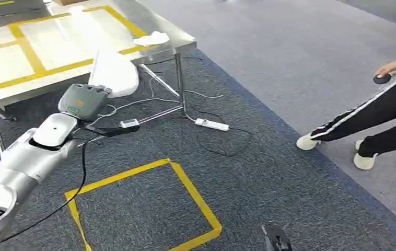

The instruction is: Take the parts from the cabinet and place them on the table.

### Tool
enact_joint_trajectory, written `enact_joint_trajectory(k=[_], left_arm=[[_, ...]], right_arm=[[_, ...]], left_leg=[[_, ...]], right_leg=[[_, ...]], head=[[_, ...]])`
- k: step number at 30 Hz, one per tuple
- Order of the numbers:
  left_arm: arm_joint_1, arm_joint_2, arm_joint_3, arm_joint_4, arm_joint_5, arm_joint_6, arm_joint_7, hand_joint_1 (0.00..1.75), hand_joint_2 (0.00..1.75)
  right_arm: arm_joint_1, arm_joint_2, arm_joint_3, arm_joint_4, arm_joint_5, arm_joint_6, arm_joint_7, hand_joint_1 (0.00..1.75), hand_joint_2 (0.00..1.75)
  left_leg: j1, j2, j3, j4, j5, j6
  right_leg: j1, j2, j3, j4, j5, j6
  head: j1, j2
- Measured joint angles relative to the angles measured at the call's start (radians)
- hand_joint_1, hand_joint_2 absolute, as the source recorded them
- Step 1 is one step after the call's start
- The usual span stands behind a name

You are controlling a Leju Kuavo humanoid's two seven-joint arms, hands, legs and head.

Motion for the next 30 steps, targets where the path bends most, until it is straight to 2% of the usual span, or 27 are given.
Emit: enact_joint_trajectory(k=[1,2,3,4,5,6,7,10,11,12,13,14,15,16,17,18,19,20,21,22,23,25,26,27,28,29,30], left_arm=[[0.002,-0.002,0.000,0.002,0.000,0.000,0.000,1.68,1.75],[0.005,-0.002,0.000,0.003,0.000,0.000,0.000,1.68,1.75],[0.006,-0.002,0.000,0.003,0.000,-0.001,-0.002,1.68,1.75],[0.006,-0.003,0.000,0.004,0.000,-0.001,-0.003,1.68,1.75],[0.005,-0.003,0.000,0.004,0.000,0.000,-0.003,1.68,1.75],[0.003,-0.003,0.000,0.004,0.000,0.000,-0.003,1.68,1.75],[0.001,-0.004,0.000,0.004,0.000,0.000,-0.003,1.68,1.75],[0.007,0.002,0.001,0.007,0.000,0.000,-0.003,1.68,1.75],[0.009,0.004,0.001,0.008,0.000,0.001,-0.003,1.68,1.75],[0.007,0.003,0.001,0.008,0.000,0.001,-0.003,1.68,1.75],[0.004,0.002,0.001,0.008,0.001,0.001,-0.003,1.68,1.75],[0.003,0.000,0.001,0.008,0.001,0.001,-0.003,1.68,1.75],[0.005,-0.002,0.001,0.008,0.001,0.001,-0.003,1.68,1.75],[0.009,-0.002,0.001,0.009,0.001,0.001,-0.003,1.68,1.75],[0.012,-0.002,0.001,0.010,0.001,0.001,-0.003,1.68,1.75],[0.012,-0.001,0.001,0.011,0.001,0.001,-0.003,1.68,1.75],[0.011,-0.001,0.001,0.011,0.001,0.001,-0.003,1.68,1.75],[0.009,-0.001,0.001,0.011,0.001,0.001,-0.003,1.68,1.75],[0.007,-0.002,0.001,0.011,0.001,0.001,-0.003,1.68,1.75],[0.001,-0.002,0.001,0.011,0.001,0.001,-0.003,1.68,1.75],[0.001,-0.006,0.001,0.011,0.001,0.002,-0.003,1.68,1.75],[0.005,-0.001,0.001,0.011,0.001,0.002,-0.003,1.68,1.75],[0.005,-0.001,0.001,0.011,0.001,0.002,-0.003,1.68,1.75],[0.004,-0.004,0.001,0.011,0.001,0.002,-0.003,1.68,1.75],[0.002,-0.004,0.001,0.011,0.001,0.002,-0.003,1.68,1.75],[0.002,-0.005,0.002,0.011,0.001,0.001,-0.003,1.68,1.75],[0.003,-0.008,0.002,0.011,0.001,0.001,-0.003,1.68,1.75]], right_arm=[[0.003,0.000,0.000,0.000,0.000,0.000,0.000,0.00,0.00],[0.003,0.000,0.000,0.000,0.000,0.000,0.000,0.00,0.00],[0.002,0.000,0.000,0.000,0.000,0.000,0.000,0.00,0.00],[0.000,0.000,0.000,0.000,0.000,0.000,0.000,0.00,0.00],[-0.001,0.000,0.000,0.000,0.000,0.000,0.000,0.00,0.00],[-0.001,0.000,0.000,0.000,-0.001,0.000,0.000,0.00,0.00],[0.000,0.000,0.000,0.000,-0.001,0.000,0.000,0.00,0.00],[0.001,0.000,-0.001,0.000,-0.001,0.000,0.000,0.00,0.00],[-0.002,0.001,-0.001,0.000,-0.001,0.000,-0.001,0.00,0.00],[-0.005,0.001,-0.001,0.000,0.000,0.000,-0.002,0.00,0.00],[-0.005,0.001,-0.001,0.000,0.000,0.000,-0.003,0.00,0.00],[-0.002,0.001,-0.001,0.000,0.000,0.000,-0.003,0.00,0.00],[0.002,0.001,-0.001,0.000,0.000,0.000,-0.003,0.00,0.00],[0.005,0.000,-0.002,0.000,0.000,-0.001,-0.003,0.00,0.00],[0.005,0.000,-0.002,0.000,0.000,-0.001,-0.003,0.00,0.00],[0.004,0.000,-0.002,0.000,0.000,-0.001,-0.003,0.00,0.00],[0.002,0.000,-0.002,0.000,0.000,0.000,-0.003,0.00,0.00],[0.001,0.000,-0.002,0.000,0.000,0.000,-0.003,0.00,0.00],[0.000,0.000,-0.002,0.000,0.000,0.000,-0.003,0.00,0.00],[0.000,0.000,-0.003,0.000,0.000,0.000,-0.003,0.00,0.00],[0.000,0.000,-0.005,0.000,0.000,0.000,-0.003,0.00,0.00],[0.000,0.000,-0.007,0.000,0.000,0.000,-0.003,0.00,0.00],[-0.002,0.000,-0.007,0.000,0.000,0.000,-0.003,0.00,0.00],[-0.004,0.000,-0.008,0.000,0.000,0.000,-0.005,0.00,0.00],[-0.004,0.000,-0.008,0.000,-0.002,0.000,-0.010,0.00,0.00],[-0.001,0.000,-0.011,0.000,-0.006,0.000,-0.016,0.00,0.00],[0.002,0.000,-0.015,0.000,-0.011,0.000,-0.019,0.00,0.00]], left_leg=[[0.000,-0.017,0.000,0.000,0.000,0.000],[0.000,-0.033,0.000,0.001,0.001,-0.001],[0.001,-0.049,0.000,0.001,0.002,-0.003],[0.003,-0.064,0.001,0.002,0.002,-0.005],[0.007,-0.079,0.002,0.003,0.003,-0.009],[0.005,-0.091,-0.002,0.004,0.004,-0.017],[0.004,-0.106,-0.011,0.009,0.006,-0.024],[0.013,-0.139,-0.018,-0.006,0.023,-0.046],[0.014,-0.135,-0.022,-0.004,0.018,-0.050],[0.001,-0.065,-0.031,0.019,-0.001,-0.052],[0.000,-0.021,-0.060,0.081,-0.039,-0.054],[0.000,0.001,-0.101,0.171,-0.081,-0.055],[0.000,0.009,-0.141,0.256,-0.114,-0.056],[0.000,0.010,-0.169,0.314,-0.129,-0.056],[0.000,0.010,-0.171,0.321,-0.118,-0.055],[0.000,0.011,-0.152,0.282,-0.088,-0.053],[-0.002,0.017,-0.108,0.198,-0.043,-0.050],[-0.005,0.036,-0.057,0.106,-0.004,-0.045],[-0.012,0.095,-0.014,0.031,0.017,-0.038],[-0.027,0.123,-0.003,0.000,0.003,-0.035],[-0.022,0.103,-0.007,0.003,0.006,-0.026],[-0.026,0.076,-0.011,0.003,0.005,-0.017],[-0.018,0.062,-0.008,-0.003,0.010,-0.009],[-0.014,0.054,-0.008,-0.003,0.011,-0.006],[-0.011,0.048,-0.008,-0.003,0.011,0.001],[-0.009,0.040,-0.008,-0.003,0.012,0.007],[-0.009,0.026,-0.009,-0.003,0.013,0.007]], right_leg=[[0.000,0.001,-0.022,0.041,-0.008,0.000],[0.000,0.002,-0.023,0.033,0.009,-0.002],[-0.001,0.003,0.000,-0.025,0.051,-0.004],[-0.003,0.009,0.039,-0.111,0.100,-0.006],[-0.007,0.035,0.086,-0.211,0.147,-0.005],[-0.016,0.095,0.113,-0.267,0.149,-0.002],[-0.020,0.099,0.128,-0.287,0.143,-0.005],[-0.010,0.067,0.124,-0.278,0.147,-0.022],[-0.019,0.054,0.128,-0.289,0.153,-0.033],[-0.014,0.044,0.128,-0.291,0.155,-0.041],[-0.011,0.033,0.128,-0.291,0.155,-0.046],[-0.008,0.019,0.128,-0.291,0.154,-0.049],[-0.007,0.004,0.128,-0.291,0.153,-0.050],[-0.006,-0.009,0.128,-0.291,0.152,-0.052],[-0.005,-0.024,0.129,-0.291,0.151,-0.053],[-0.004,-0.037,0.129,-0.291,0.150,-0.052],[-0.004,-0.052,0.132,-0.291,0.149,-0.052],[-0.003,-0.064,0.135,-0.291,0.146,-0.048],[0.001,-0.074,0.139,-0.291,0.143,-0.045],[0.012,-0.085,0.138,-0.285,0.137,-0.039],[0.014,-0.096,0.141,-0.289,0.136,-0.037],[0.013,-0.126,0.150,-0.295,0.133,-0.030],[0.011,-0.127,0.151,-0.292,0.127,-0.022],[0.007,-0.070,0.139,-0.275,0.113,-0.014],[0.004,-0.026,0.120,-0.227,0.082,-0.010],[0.003,-0.005,0.081,-0.142,0.040,-0.008],[0.002,0.002,0.034,-0.044,0.002,-0.005]], head=[[0.000,0.000],[0.000,0.000],[0.000,0.000],[0.000,0.000],[0.000,0.000],[0.000,0.000],[-0.002,0.000],[-0.002,0.000],[0.000,0.000],[-0.008,0.000],[-0.019,0.000],[-0.017,0.000],[-0.018,0.000],[-0.018,0.000],[-0.018,0.000],[-0.018,0.000],[-0.018,0.000],[-0.018,0.000],[-0.019,0.000],[-0.022,0.000],[-0.015,0.000],[-0.016,0.000],[-0.018,0.000],[-0.013,0.000],[-0.010,0.000],[-0.008,0.000],[-0.006,0.000]])
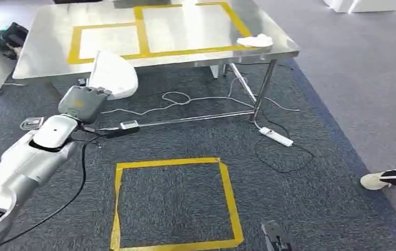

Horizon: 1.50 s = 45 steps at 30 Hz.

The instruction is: Take the parts from the cabinet and place them on the table.

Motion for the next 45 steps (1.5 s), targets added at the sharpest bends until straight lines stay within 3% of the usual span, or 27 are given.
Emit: enact_joint_trajectory(k=[1,2,3,6,7,8,10,11,13,18,22,27,35,36,40,41,42,43,45], left_arm=[[0.002,-0.001,0.000,0.000,0.000,0.000,0.000,1.68,1.75],[0.004,-0.001,0.000,0.001,0.000,0.000,-0.003,1.68,1.75],[0.006,-0.002,0.000,0.001,0.000,0.000,-0.006,1.68,1.75],[0.005,-0.002,0.000,0.001,0.003,0.002,-0.006,1.68,1.75],[0.003,-0.002,0.000,0.001,0.003,0.002,-0.006,1.68,1.75],[0.002,-0.001,0.000,0.001,0.003,0.002,-0.006,1.68,1.75],[0.003,0.001,0.000,0.001,0.004,0.002,-0.006,1.68,1.75],[0.003,0.001,0.000,0.001,0.005,0.003,-0.006,1.68,1.75],[0.003,0.000,0.000,0.001,0.006,0.003,-0.007,1.68,1.75],[0.003,-0.001,0.000,0.001,0.006,0.003,-0.007,1.68,1.75],[0.003,-0.002,0.000,0.001,0.006,0.002,-0.007,1.68,1.75],[0.003,-0.003,0.000,0.001,0.012,0.000,-0.006,1.68,1.75],[0.003,-0.005,0.000,0.001,0.030,-0.005,-0.006,1.68,1.75],[0.002,-0.005,0.000,0.001,0.030,-0.006,-0.006,1.68,1.75],[0.000,-0.005,0.001,0.001,0.031,-0.007,-0.004,1.68,1.75],[-0.001,-0.006,0.002,0.001,0.031,-0.007,-0.003,1.68,1.75],[-0.002,-0.011,0.002,0.001,0.031,-0.007,-0.003,1.68,1.75],[-0.004,-0.011,0.002,0.001,0.031,-0.008,-0.002,1.68,1.75],[-0.001,-0.011,0.002,0.001,0.033,-0.010,0.001,1.68,1.75]], right_arm=[[0.002,0.000,-0.003,0.000,-0.002,0.001,-0.001,0.00,0.00],[0.004,0.000,-0.005,0.000,-0.003,0.002,-0.001,0.00,0.00],[0.004,0.000,-0.006,0.000,-0.003,0.002,-0.001,0.00,0.00],[-0.001,0.000,-0.010,0.000,-0.003,0.002,-0.003,0.00,0.00],[-0.003,0.002,-0.010,0.000,-0.003,0.002,-0.003,0.00,0.00],[-0.003,0.003,-0.010,0.000,-0.002,0.003,-0.004,0.00,0.00],[-0.001,0.003,-0.010,0.000,-0.002,0.003,-0.004,0.00,0.00],[-0.001,0.003,-0.010,0.000,-0.002,0.003,-0.004,0.00,0.00],[-0.003,0.005,-0.011,0.000,-0.001,0.003,-0.004,0.00,0.00],[-0.002,0.005,-0.011,0.000,0.000,0.003,-0.004,0.00,0.00],[-0.002,0.005,-0.011,0.000,0.001,0.005,-0.004,0.00,0.00],[-0.002,0.005,-0.011,0.000,0.002,0.008,-0.004,0.00,0.00],[-0.002,0.005,-0.011,0.000,0.012,0.027,-0.011,0.00,0.00],[-0.002,0.006,-0.011,0.000,0.022,0.028,-0.010,0.00,0.00],[-0.003,0.007,-0.011,0.000,0.032,0.028,-0.006,0.00,0.00],[-0.003,0.007,-0.011,0.000,0.033,0.028,-0.005,0.00,0.00],[-0.004,0.007,-0.011,0.000,0.034,0.028,-0.005,0.00,0.00],[-0.005,0.007,-0.011,0.000,0.035,0.028,-0.005,0.00,0.00],[-0.003,0.007,-0.011,0.000,0.035,0.027,-0.003,0.00,0.00]], left_leg=[[0.000,-0.010,0.000,0.000,0.000,0.000],[0.000,-0.019,0.000,0.000,0.000,0.000],[0.000,-0.026,0.001,0.001,0.000,0.000],[0.004,-0.040,0.003,0.005,-0.003,-0.011],[-0.003,-0.042,-0.002,0.011,-0.004,-0.017],[-0.004,-0.043,-0.009,0.013,-0.001,-0.021],[-0.006,-0.044,-0.013,0.013,0.007,0.006],[-0.005,-0.043,-0.012,0.010,0.007,0.006],[-0.003,-0.039,-0.010,0.003,0.010,0.002],[0.001,-0.037,-0.011,-0.006,0.018,-0.032],[0.002,-0.037,-0.012,-0.006,0.018,-0.038],[0.001,-0.037,-0.014,-0.005,0.018,-0.038],[-0.001,-0.037,-0.015,-0.004,0.019,-0.036],[-0.005,-0.038,-0.019,0.004,0.014,-0.022],[-0.008,-0.038,-0.019,-0.002,0.014,-0.010],[0.002,-0.039,-0.006,-0.021,0.025,-0.007],[0.006,-0.041,0.000,-0.028,0.028,-0.007],[0.008,-0.043,0.000,-0.028,0.028,-0.004],[0.009,-0.052,-0.002,-0.027,0.028,-0.004]], right_leg=[[0.000,0.000,-0.036,0.066,-0.018,0.002],[0.000,0.000,-0.052,0.085,-0.013,0.001],[-0.001,0.000,-0.044,0.052,0.019,0.001],[-0.007,0.004,0.065,-0.199,0.156,0.003],[-0.008,0.016,0.080,-0.235,0.146,0.005],[-0.012,0.018,0.087,-0.240,0.150,-0.006],[-0.011,0.019,0.081,-0.242,0.156,-0.003],[-0.008,0.020,0.080,-0.242,0.158,-0.006],[-0.006,0.027,0.077,-0.242,0.160,-0.012],[-0.002,0.028,0.070,-0.241,0.162,-0.020],[-0.001,0.027,0.070,-0.241,0.163,-0.024],[-0.002,0.027,0.070,-0.241,0.165,-0.023],[-0.005,0.027,0.070,-0.242,0.167,-0.020],[-0.010,0.027,0.070,-0.246,0.168,-0.013],[-0.010,0.022,0.074,-0.253,0.170,-0.006],[-0.006,0.020,0.077,-0.253,0.168,-0.002],[-0.007,0.016,0.066,-0.237,0.151,0.002],[-0.007,0.015,0.044,-0.177,0.109,0.006],[-0.012,0.013,-0.029,-0.012,0.030,0.013]], head=[[0.000,0.000],[0.000,0.000],[0.001,0.000],[0.001,0.000],[0.003,0.000],[-0.001,0.000],[0.000,0.000],[0.000,0.000],[0.000,0.000],[0.000,0.000],[0.001,0.000],[0.001,0.000],[0.001,0.000],[0.000,0.000],[0.000,0.000],[0.000,0.000],[0.002,0.000],[0.007,0.000],[0.007,0.000]])
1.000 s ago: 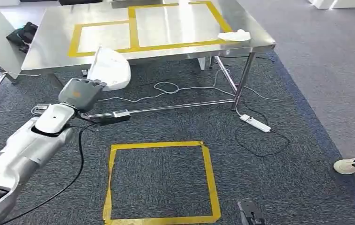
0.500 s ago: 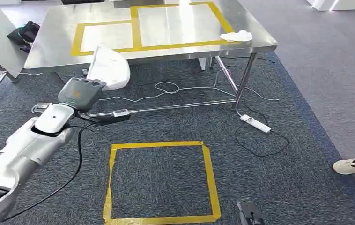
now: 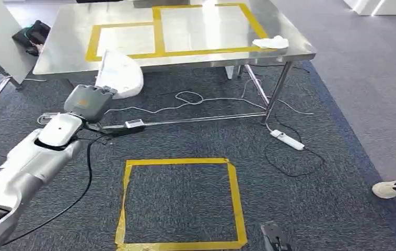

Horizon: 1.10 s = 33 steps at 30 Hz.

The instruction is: Take the parts from the cabinet and place them on the table.

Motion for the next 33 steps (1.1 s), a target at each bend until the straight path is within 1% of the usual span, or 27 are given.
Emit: enact_joint_trajectory(k=[1,2,3,4,5,6,7,8,10,11,12,13,14,15,16,17,18,20,21,22,23,24,25,26,29,32,33], left_arm=[[0.003,0.000,0.000,0.001,0.000,0.000,0.002,1.68,1.75],[0.007,-0.002,0.000,0.001,0.000,0.000,0.002,1.68,1.75],[0.010,-0.004,0.000,0.001,0.000,0.000,0.002,1.68,1.75],[0.012,-0.005,0.000,0.001,0.000,0.000,0.003,1.68,1.75],[0.012,-0.006,0.000,0.001,0.001,0.000,0.005,1.68,1.75],[0.010,-0.006,0.000,0.001,0.002,0.000,0.006,1.68,1.75],[0.008,-0.005,0.001,0.001,0.002,0.000,0.008,1.68,1.75],[0.008,-0.004,0.002,0.001,0.003,0.000,0.008,1.68,1.75],[0.009,-0.005,0.002,0.002,0.003,0.001,0.008,1.68,1.75],[0.010,-0.002,0.003,0.002,0.003,0.001,0.008,1.68,1.75],[0.011,0.000,0.003,0.002,0.003,0.002,0.008,1.68,1.75],[0.010,0.001,0.005,0.002,0.003,0.002,0.008,1.68,1.75],[0.009,0.000,0.005,0.002,0.003,0.003,0.010,1.68,1.75],[0.010,-0.001,0.005,0.002,0.003,0.004,0.010,1.68,1.75],[0.013,-0.001,0.005,0.002,0.003,0.004,0.010,1.68,1.75],[0.016,-0.001,0.005,0.002,0.003,0.005,0.010,1.68,1.75],[0.018,-0.001,0.005,0.002,0.002,0.005,0.009,1.68,1.75],[0.018,-0.001,0.005,0.002,0.001,0.005,0.003,1.68,1.75],[0.016,-0.001,0.005,0.002,0.002,0.006,-0.003,1.68,1.75],[0.014,-0.002,0.005,0.002,0.005,0.006,-0.010,1.68,1.75],[0.011,-0.006,0.004,0.002,0.009,0.006,-0.015,1.68,1.75],[0.014,-0.008,0.004,0.002,0.013,0.006,-0.020,1.68,1.75],[0.017,-0.011,0.003,0.002,0.019,0.007,-0.027,1.68,1.75],[0.022,-0.010,0.003,0.002,0.023,0.009,-0.036,1.68,1.75],[0.034,-0.008,0.003,0.001,0.061,0.017,-0.067,1.68,1.75],[0.046,-0.008,0.005,-0.006,0.115,0.014,-0.096,1.68,1.75],[0.049,-0.008,0.006,-0.009,0.132,0.012,-0.106,1.68,1.75]], right_arm=[[0.002,0.000,0.000,0.000,0.000,-0.001,0.002,0.00,0.00],[0.004,0.000,0.000,0.000,0.000,-0.002,0.003,0.00,0.00],[0.004,0.000,0.000,0.000,-0.001,-0.004,0.003,0.00,0.00],[0.003,0.000,0.000,0.000,-0.002,-0.005,0.003,0.00,0.00],[0.002,0.000,0.000,0.000,-0.004,-0.006,0.003,0.00,0.00],[0.000,0.000,0.000,0.000,-0.005,-0.006,0.003,0.00,0.00],[-0.001,0.004,0.000,0.000,-0.006,-0.006,0.002,0.00,0.00],[-0.001,0.004,0.000,0.000,-0.007,-0.007,0.002,0.00,0.00],[0.001,0.003,-0.002,0.000,-0.009,-0.011,0.002,0.00,0.00],[0.000,0.003,-0.004,0.000,-0.009,-0.011,0.002,0.00,0.00],[-0.001,0.003,-0.005,0.000,-0.009,-0.011,0.001,0.00,0.00],[-0.001,0.003,-0.005,0.000,-0.009,-0.011,-0.001,0.00,0.00],[0.001,0.003,-0.005,0.000,-0.009,-0.011,-0.002,0.00,0.00],[0.003,0.003,-0.006,0.000,-0.009,-0.011,-0.002,0.00,0.00],[0.005,0.003,-0.007,0.000,-0.010,-0.011,-0.002,0.00,0.00],[0.007,0.003,-0.009,0.000,-0.010,-0.011,-0.002,0.00,0.00],[0.008,0.003,-0.010,0.000,-0.010,-0.011,-0.002,0.00,0.00],[0.007,0.003,-0.012,0.000,-0.009,-0.011,-0.002,0.00,0.00],[0.006,0.003,-0.013,0.000,-0.008,-0.011,-0.002,0.00,0.00],[0.005,0.003,-0.014,0.000,-0.007,-0.011,-0.003,0.00,0.00],[0.004,0.003,-0.014,0.000,-0.006,-0.010,-0.003,0.00,0.00],[0.005,0.003,-0.014,0.000,-0.006,-0.009,-0.003,0.00,0.00],[0.006,0.003,-0.014,0.000,-0.006,-0.009,-0.004,0.00,0.00],[0.006,0.003,-0.015,0.000,-0.005,-0.008,-0.005,0.00,0.00],[0.007,0.003,-0.015,0.000,-0.002,-0.003,-0.007,0.00,0.00],[0.008,0.003,-0.015,0.000,0.004,0.001,-0.010,0.00,0.00],[0.010,0.003,-0.015,0.000,0.006,0.004,-0.010,0.00,0.00]], left_leg=[[0.002,-0.007,-0.002,0.001,0.000,-0.001],[0.004,-0.009,-0.002,0.002,0.000,-0.003],[0.007,-0.013,-0.002,0.002,0.000,-0.007],[0.012,-0.018,-0.003,0.005,0.000,-0.013],[0.017,-0.024,-0.004,0.012,-0.004,-0.022],[0.018,-0.028,-0.008,0.023,-0.008,-0.033],[0.013,-0.032,-0.017,0.032,-0.010,-0.041],[0.013,-0.033,-0.019,0.031,-0.005,-0.045],[0.016,-0.037,-0.020,0.022,0.005,-0.056],[0.018,-0.037,-0.021,0.024,0.003,-0.059],[0.016,-0.005,-0.027,0.038,-0.013,-0.060],[0.013,0.021,-0.048,0.088,-0.047,-0.061],[0.012,0.031,-0.082,0.165,-0.087,-0.063],[0.012,0.034,-0.123,0.255,-0.125,-0.063],[0.012,0.034,-0.155,0.323,-0.149,-0.062],[0.012,0.034,-0.169,0.353,-0.153,-0.060],[0.011,0.034,-0.158,0.339,-0.137,-0.056],[0.006,0.035,-0.082,0.202,-0.063,-0.044],[0.002,0.043,-0.037,0.123,-0.034,-0.036],[-0.005,0.056,-0.008,0.073,-0.037,-0.032],[-0.004,0.054,-0.002,0.052,-0.046,-0.034],[-0.002,0.050,-0.004,0.049,-0.041,-0.034],[-0.002,0.049,-0.004,0.048,-0.041,-0.042],[-0.003,0.048,-0.004,0.048,-0.041,-0.042],[-0.005,0.045,-0.005,0.048,-0.040,-0.031],[-0.005,0.045,-0.006,0.048,-0.041,-0.028],[-0.006,0.045,-0.006,0.048,-0.041,-0.025]], right_leg=[[-0.001,0.000,-0.027,0.059,-0.019,0.004],[-0.002,0.000,-0.032,0.069,-0.014,0.007],[-0.004,0.000,-0.012,0.032,0.015,0.010],[-0.007,0.000,0.030,-0.049,0.058,0.013],[-0.012,0.002,0.083,-0.150,0.102,0.020],[-0.018,0.011,0.118,-0.222,0.107,0.030],[-0.014,0.027,0.128,-0.222,0.103,0.015],[-0.014,0.019,0.120,-0.216,0.106,-0.004],[-0.007,0.018,0.114,-0.208,0.109,-0.020],[-0.010,0.016,0.113,-0.210,0.114,-0.030],[-0.011,0.014,0.113,-0.212,0.117,-0.039],[-0.011,0.013,0.112,-0.213,0.118,-0.046],[-0.009,0.010,0.111,-0.213,0.119,-0.049],[-0.008,0.005,0.109,-0.213,0.119,-0.049],[-0.007,0.000,0.108,-0.213,0.119,-0.050],[-0.005,-0.004,0.107,-0.213,0.119,-0.051],[-0.004,-0.007,0.107,-0.213,0.119,-0.051],[-0.003,-0.014,0.108,-0.213,0.119,-0.050],[-0.003,-0.017,0.108,-0.213,0.118,-0.049],[0.004,-0.018,0.106,-0.211,0.116,-0.042],[0.007,-0.019,0.100,-0.208,0.114,-0.037],[0.008,-0.022,0.101,-0.211,0.116,-0.034],[0.010,-0.022,0.102,-0.213,0.114,-0.055],[0.010,-0.025,0.103,-0.215,0.116,-0.066],[0.009,-0.028,0.111,-0.230,0.123,-0.056],[0.008,-0.029,0.115,-0.238,0.128,-0.044],[0.008,-0.029,0.115,-0.240,0.129,-0.038]], head=[[0.001,0.000],[0.001,0.000],[0.001,0.000],[0.001,0.000],[0.001,0.000],[0.003,0.000],[0.006,0.000],[0.000,0.000],[0.002,0.000],[0.001,0.000],[0.001,0.000],[-0.009,0.000],[-0.009,0.000],[-0.009,0.000],[-0.009,0.000],[-0.009,0.000],[-0.009,0.000],[-0.009,0.000],[-0.009,0.000],[-0.009,0.000],[-0.008,0.000],[-0.006,0.000],[-0.007,0.000],[-0.005,0.000],[-0.005,0.000],[-0.006,0.000],[-0.006,0.000]])
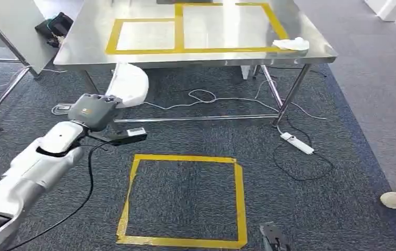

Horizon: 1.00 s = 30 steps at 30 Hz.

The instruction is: Take the parts from the cabinet and place them on the table.

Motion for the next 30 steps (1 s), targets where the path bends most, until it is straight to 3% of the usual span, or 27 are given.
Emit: enact_joint_trajectory(k=[1,3,13,19,21,22,24,25,27,28,29,30], left_arm=[[0.002,0.000,0.000,-0.004,0.016,-0.003,-0.010,1.68,1.75],[0.005,0.000,0.002,-0.011,0.047,-0.010,-0.032,1.68,1.75],[0.010,0.000,0.004,-0.024,0.138,-0.018,-0.157,1.68,1.75],[0.019,0.003,0.002,-0.024,0.160,0.013,-0.185,1.68,1.75],[0.020,0.004,0.002,-0.024,0.160,0.022,-0.185,1.68,1.75],[0.021,0.004,0.002,-0.024,0.161,0.026,-0.185,1.68,1.75],[0.024,0.002,0.002,-0.026,0.166,0.037,-0.182,1.68,1.75],[0.025,0.003,0.002,-0.026,0.169,0.044,-0.178,1.68,1.75],[0.031,0.001,0.002,-0.026,0.170,0.050,-0.172,1.68,1.75],[0.037,0.001,0.002,-0.026,0.170,0.053,-0.171,1.68,1.75],[0.044,0.001,0.002,-0.025,0.169,0.056,-0.168,1.68,1.75],[0.051,0.002,0.002,-0.025,0.163,0.061,-0.165,1.68,1.75]], right_arm=[[0.003,0.000,0.000,0.000,0.000,0.001,0.000,0.00,0.00],[0.008,0.000,0.000,0.000,0.002,0.002,0.000,0.00,0.00],[0.014,-0.004,-0.002,0.000,0.014,0.005,0.000,0.00,0.00],[0.018,-0.004,-0.008,0.000,0.018,0.007,-0.002,0.00,0.00],[0.020,-0.003,-0.008,0.000,0.020,0.006,-0.002,0.00,0.00],[0.023,-0.003,-0.008,0.000,0.021,0.005,-0.002,0.00,0.00],[0.024,-0.004,-0.008,0.000,0.024,0.003,-0.003,0.00,0.00],[0.025,-0.005,-0.009,0.000,0.024,0.002,-0.003,0.00,0.00],[0.031,-0.006,-0.009,0.000,0.024,0.001,-0.002,0.00,0.00],[0.036,-0.007,-0.010,0.000,0.025,0.000,-0.001,0.00,0.00],[0.040,-0.007,-0.010,0.000,0.026,0.000,0.000,0.00,0.00],[0.044,-0.008,-0.010,0.000,0.027,0.000,0.000,0.00,0.00]], left_leg=[[0.000,0.000,-0.001,0.000,0.001,0.002],[-0.001,0.000,-0.002,0.000,0.001,0.003],[0.001,0.000,-0.002,0.000,0.005,0.004],[-0.010,0.000,-0.003,0.002,-0.002,0.016],[-0.010,-0.002,-0.003,-0.011,-0.008,0.029],[-0.010,-0.005,0.004,-0.016,-0.026,0.037],[-0.006,-0.010,0.032,-0.020,-0.027,0.048],[-0.006,-0.011,0.037,-0.020,-0.031,0.052],[-0.008,-0.016,0.044,-0.018,-0.040,0.052],[-0.008,-0.019,0.050,-0.018,-0.045,0.050],[-0.007,-0.022,0.059,-0.018,-0.052,0.048],[-0.006,-0.024,0.073,-0.017,-0.057,0.044]], right_leg=[[-0.001,0.000,0.000,-0.002,0.001,0.009],[-0.002,0.000,0.000,-0.003,0.003,0.014],[0.000,0.000,-0.003,0.000,0.004,0.016],[-0.011,0.000,-0.002,-0.003,0.003,0.030],[-0.014,-0.001,0.004,0.006,0.017,0.041],[-0.015,-0.002,0.005,0.014,0.020,0.048],[-0.016,0.007,-0.013,0.043,-0.009,0.047],[-0.015,0.012,-0.043,0.103,-0.038,0.046],[-0.014,0.018,-0.140,0.270,-0.106,0.045],[-0.014,0.018,-0.174,0.317,-0.116,0.044],[-0.014,0.017,-0.187,0.317,-0.104,0.043],[-0.016,0.017,-0.173,0.274,-0.069,0.045]], head=[[0.000,0.000],[0.000,0.000],[0.000,0.000],[-0.001,0.000],[-0.001,0.000],[0.000,0.000],[0.005,0.000],[0.008,0.000],[0.011,0.000],[0.011,0.000],[0.012,0.000],[0.012,0.000]])
